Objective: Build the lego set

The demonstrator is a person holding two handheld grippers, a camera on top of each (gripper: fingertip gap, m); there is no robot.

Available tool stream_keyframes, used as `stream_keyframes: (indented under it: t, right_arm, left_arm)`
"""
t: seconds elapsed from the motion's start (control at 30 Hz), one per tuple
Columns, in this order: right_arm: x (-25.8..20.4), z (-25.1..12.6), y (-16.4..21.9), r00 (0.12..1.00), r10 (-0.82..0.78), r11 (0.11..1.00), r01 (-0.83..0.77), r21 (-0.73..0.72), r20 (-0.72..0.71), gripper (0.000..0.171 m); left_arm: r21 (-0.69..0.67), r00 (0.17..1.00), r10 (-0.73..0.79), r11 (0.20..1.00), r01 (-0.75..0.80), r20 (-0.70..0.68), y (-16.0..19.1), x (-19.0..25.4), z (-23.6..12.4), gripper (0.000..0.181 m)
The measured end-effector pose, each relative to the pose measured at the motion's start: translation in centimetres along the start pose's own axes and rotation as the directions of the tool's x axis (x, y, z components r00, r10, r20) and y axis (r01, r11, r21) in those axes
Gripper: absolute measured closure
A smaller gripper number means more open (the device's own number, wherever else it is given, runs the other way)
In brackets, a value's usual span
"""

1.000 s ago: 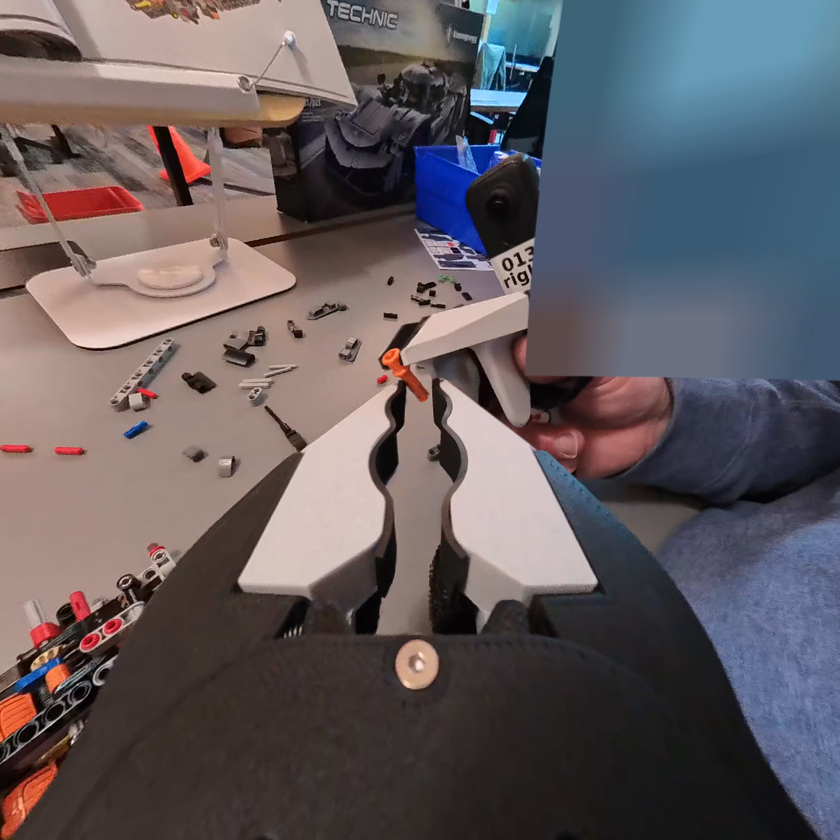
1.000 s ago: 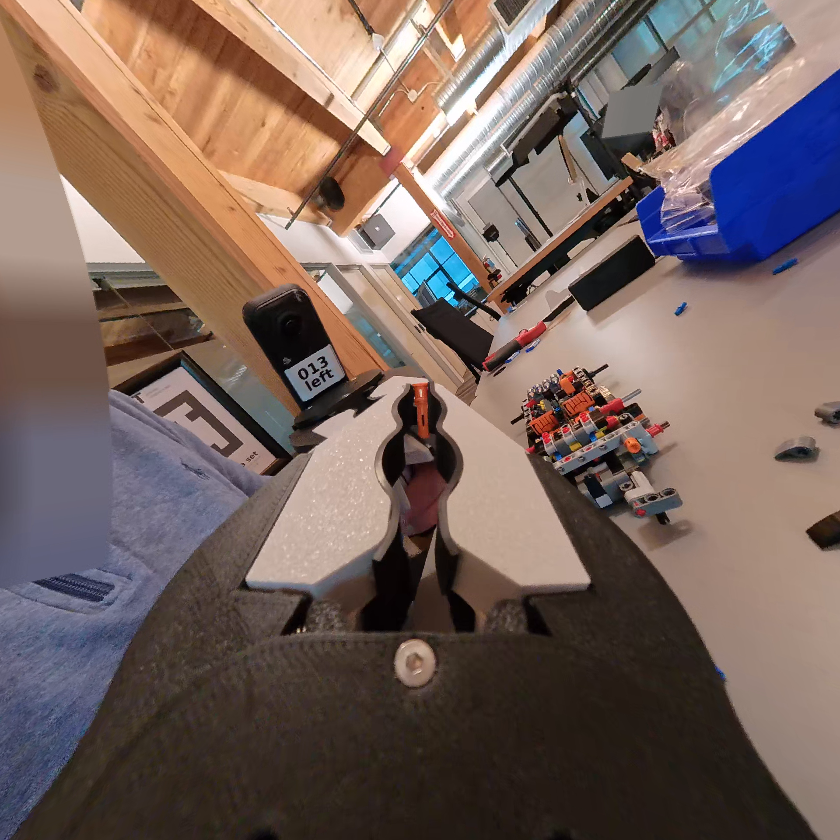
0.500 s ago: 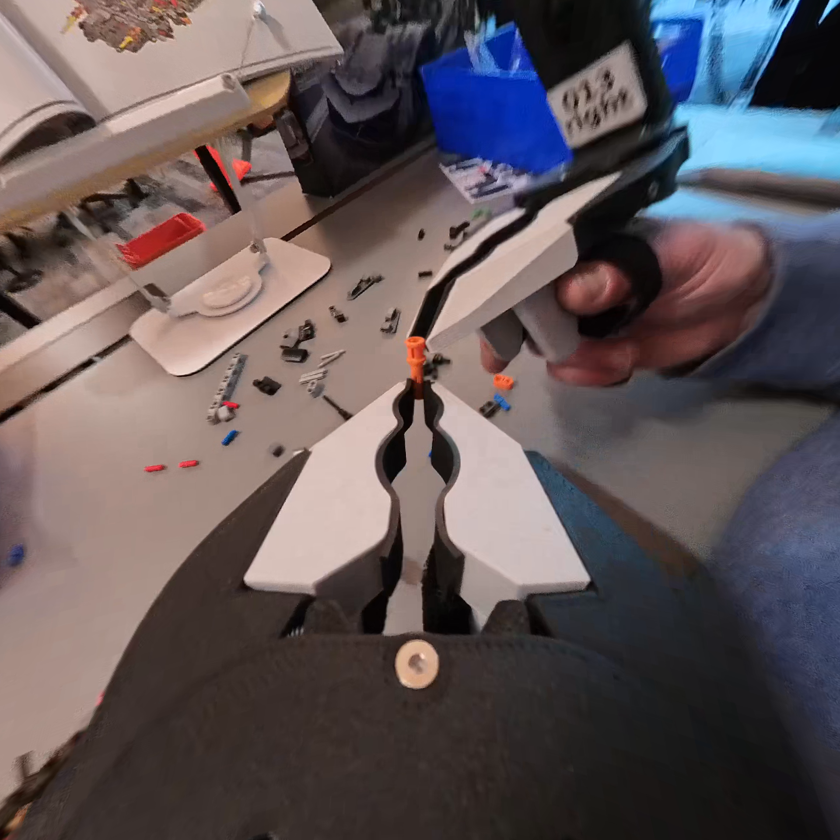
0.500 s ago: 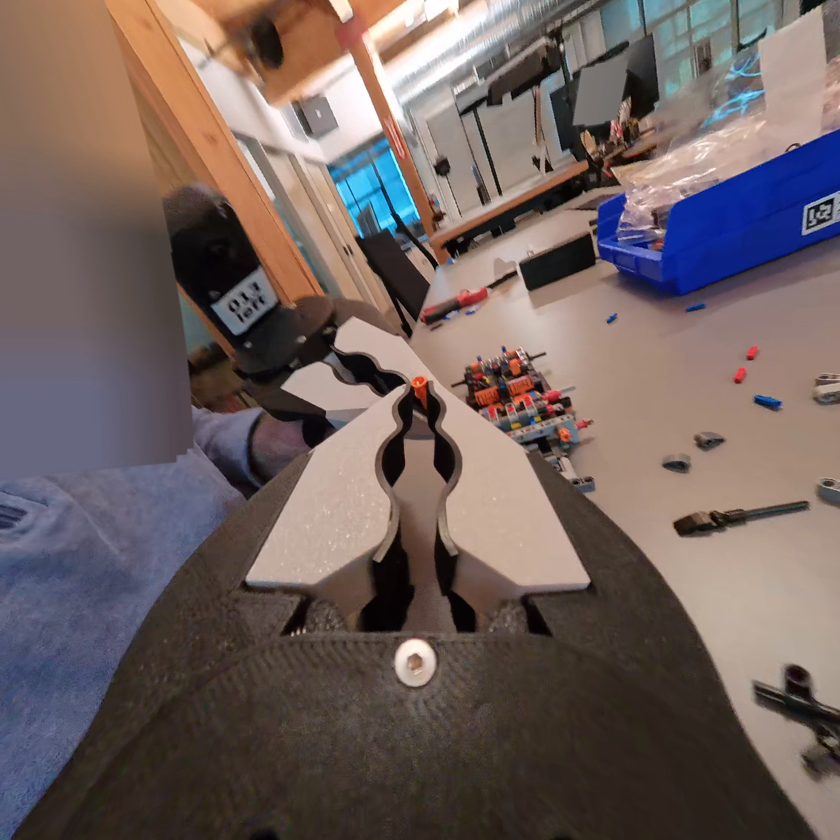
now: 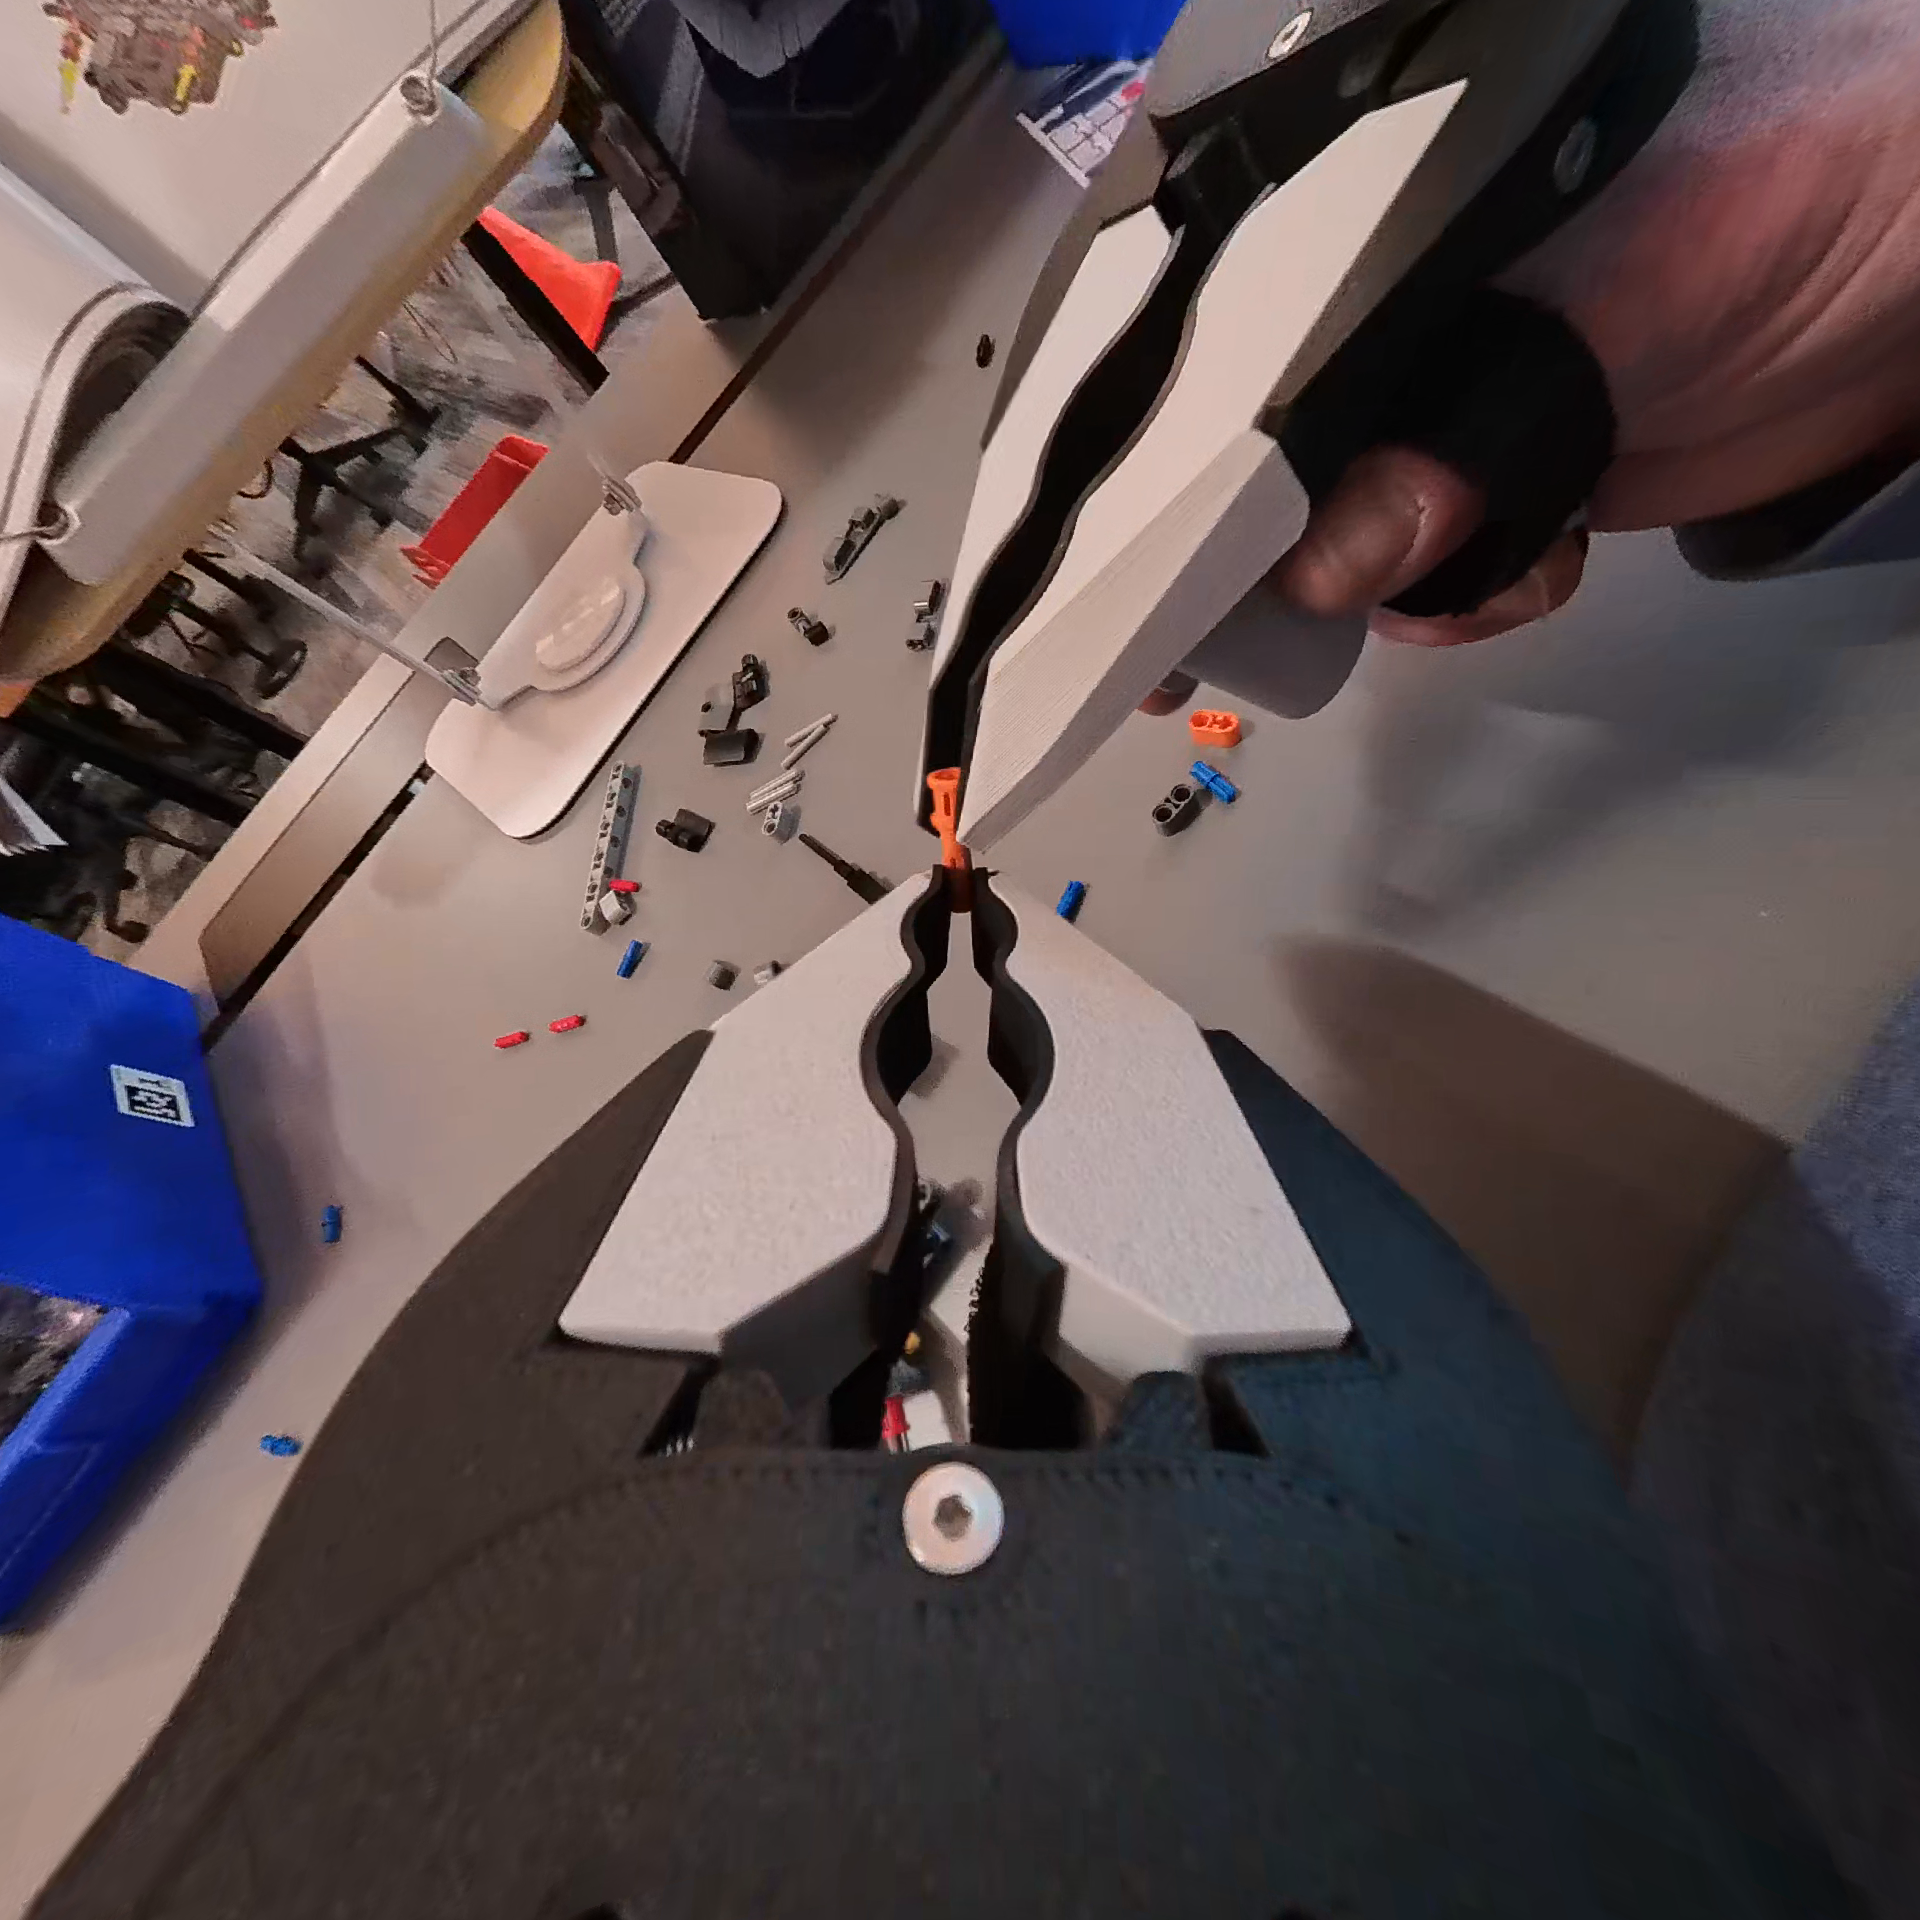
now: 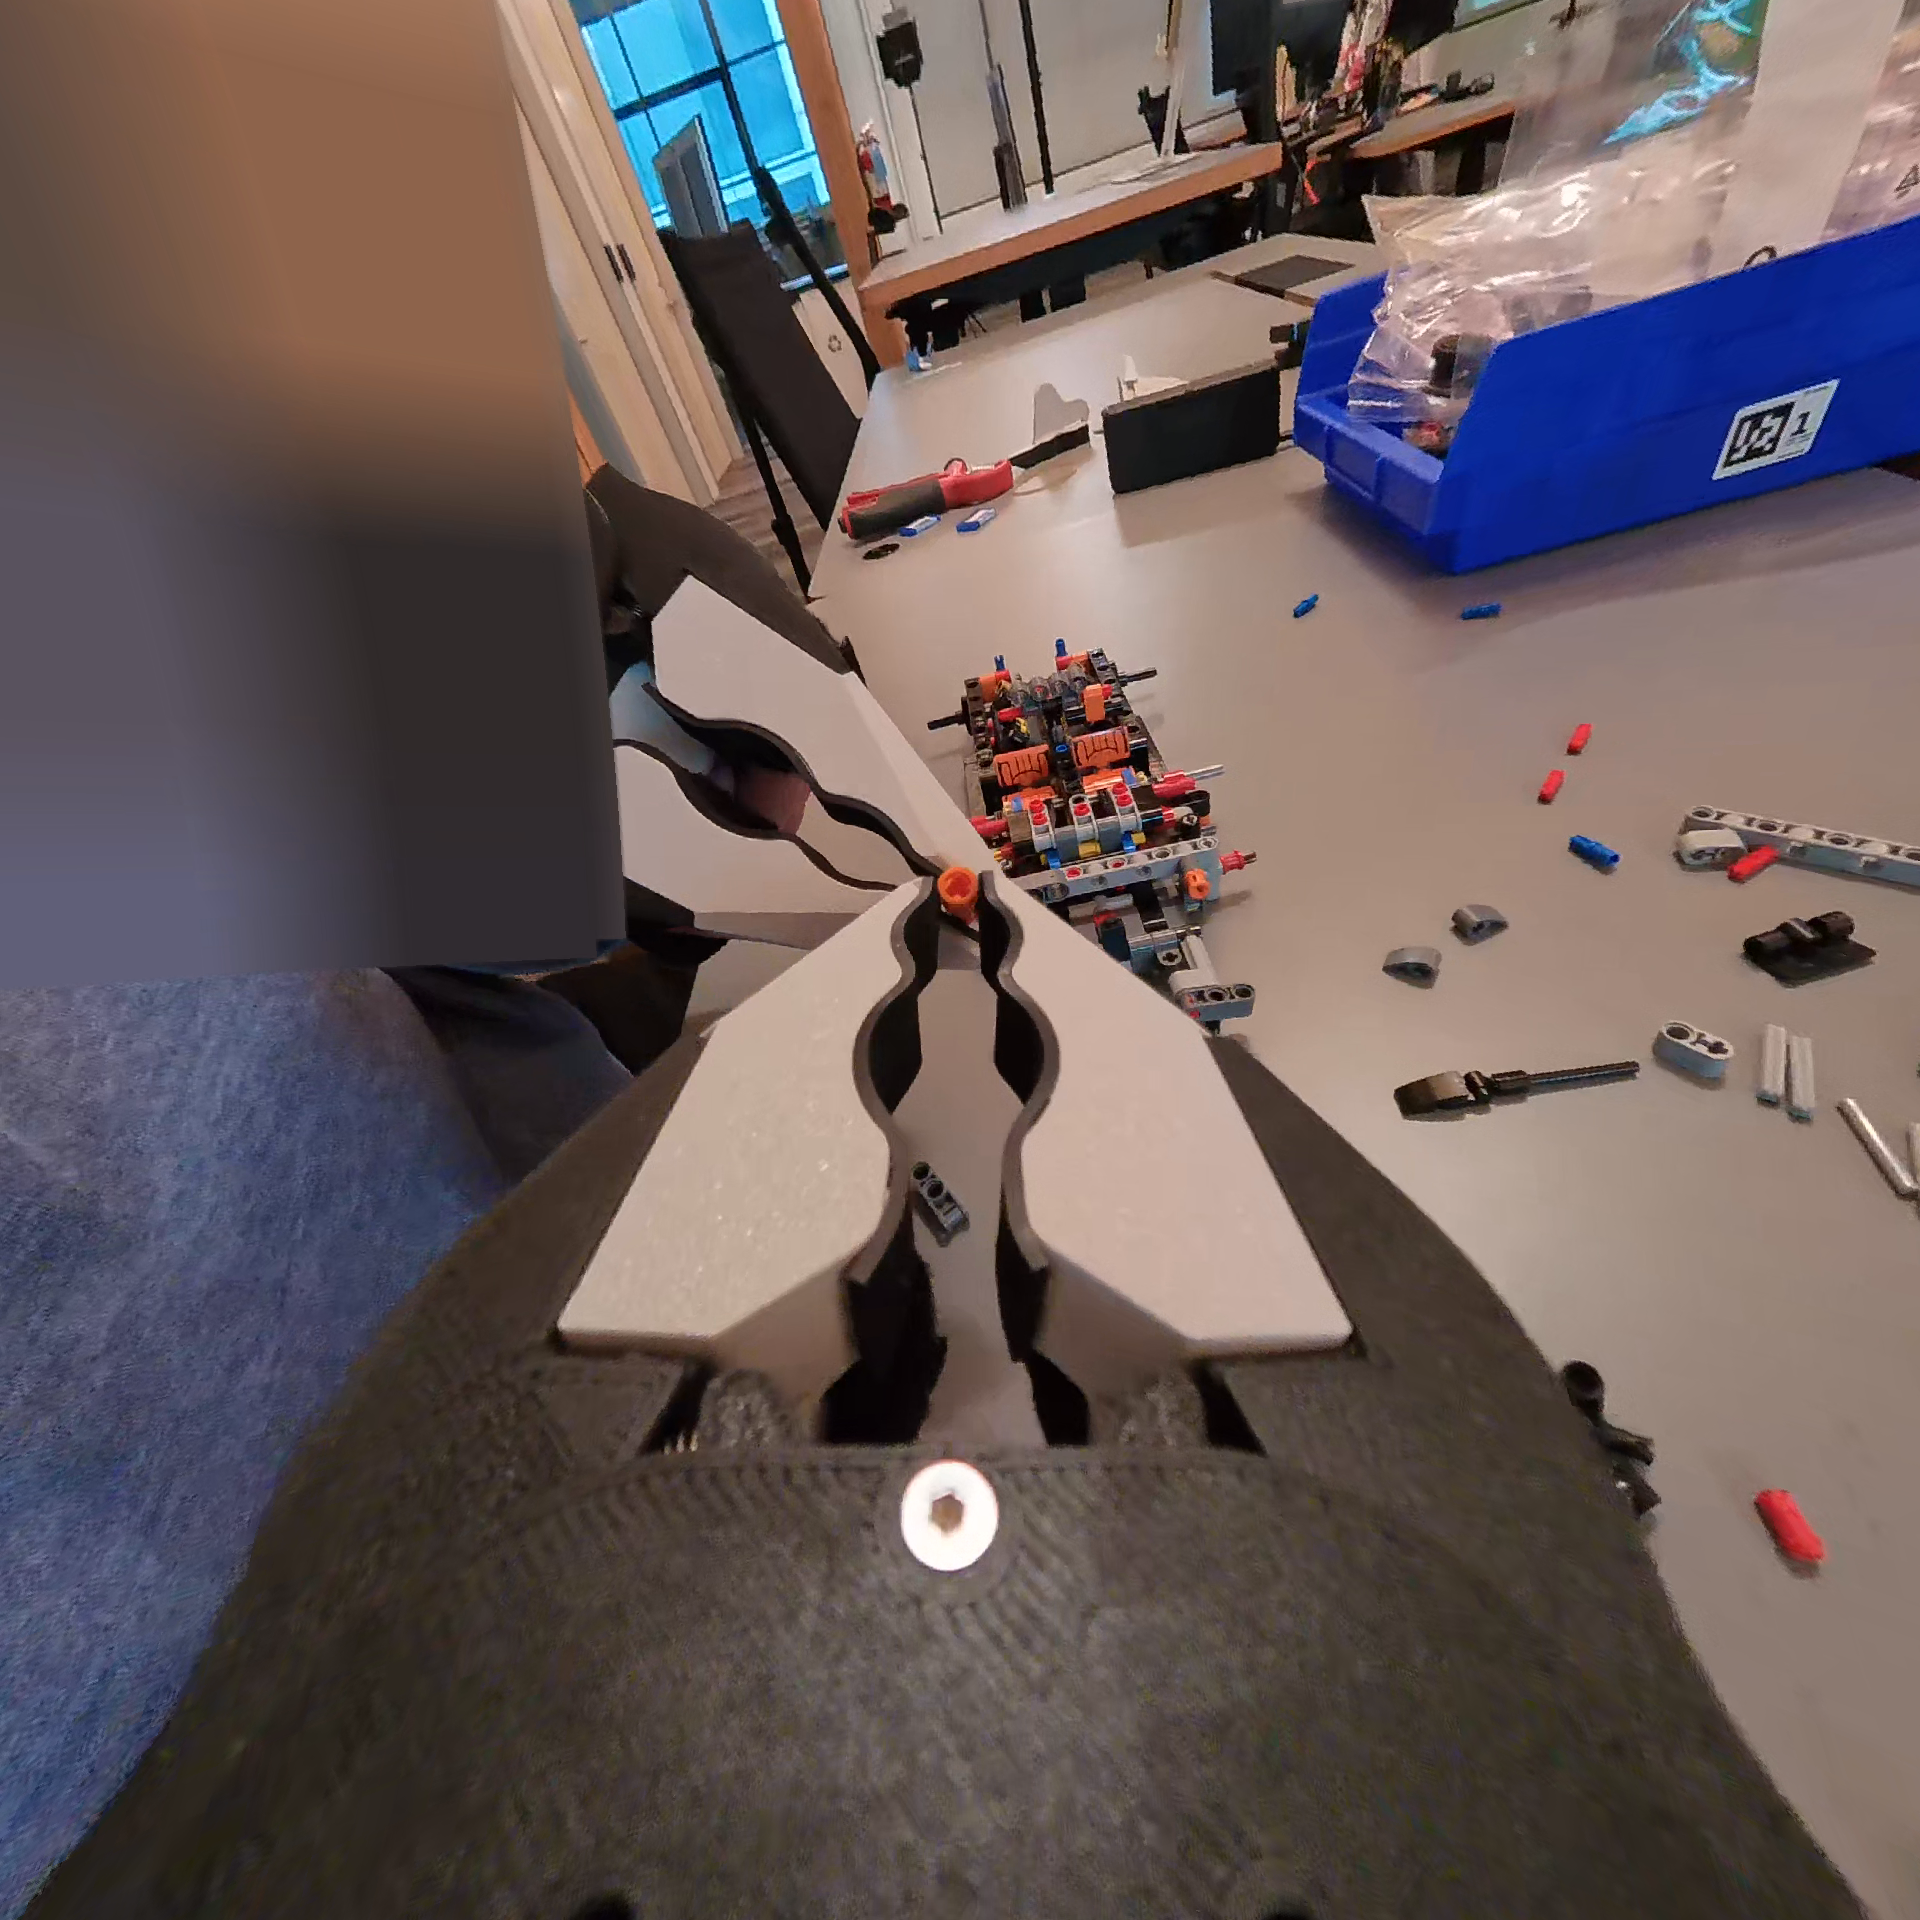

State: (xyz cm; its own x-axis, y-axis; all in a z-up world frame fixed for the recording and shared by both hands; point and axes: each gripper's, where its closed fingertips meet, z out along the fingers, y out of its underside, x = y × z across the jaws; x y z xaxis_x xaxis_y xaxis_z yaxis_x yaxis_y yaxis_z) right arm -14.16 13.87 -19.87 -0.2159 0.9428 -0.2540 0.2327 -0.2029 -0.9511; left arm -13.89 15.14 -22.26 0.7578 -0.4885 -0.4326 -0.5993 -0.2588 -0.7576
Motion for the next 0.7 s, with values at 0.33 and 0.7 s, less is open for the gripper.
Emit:
stream_keyframes:
  t: [0.33, 0.7]
  right_arm:
    - [-0.8, 0.1, 3.9, 0.998, -0.038, 0.982, 0.047, -0.182, 0.051, 0.167]
    - [-1.5, 2.1, 9.1, 0.987, -0.112, 0.915, 0.148, -0.374, 0.117, 0.168]
  left_arm:
    - [-0.08, 0.981, -0.145, 0.987, 0.136, -0.126, 2.5, 2.0, -1.8, 0.168]
    - [-0.184, 0.95, -0.218, 0.967, 0.178, -0.225, 7.6, 6.3, -0.5, 0.169]
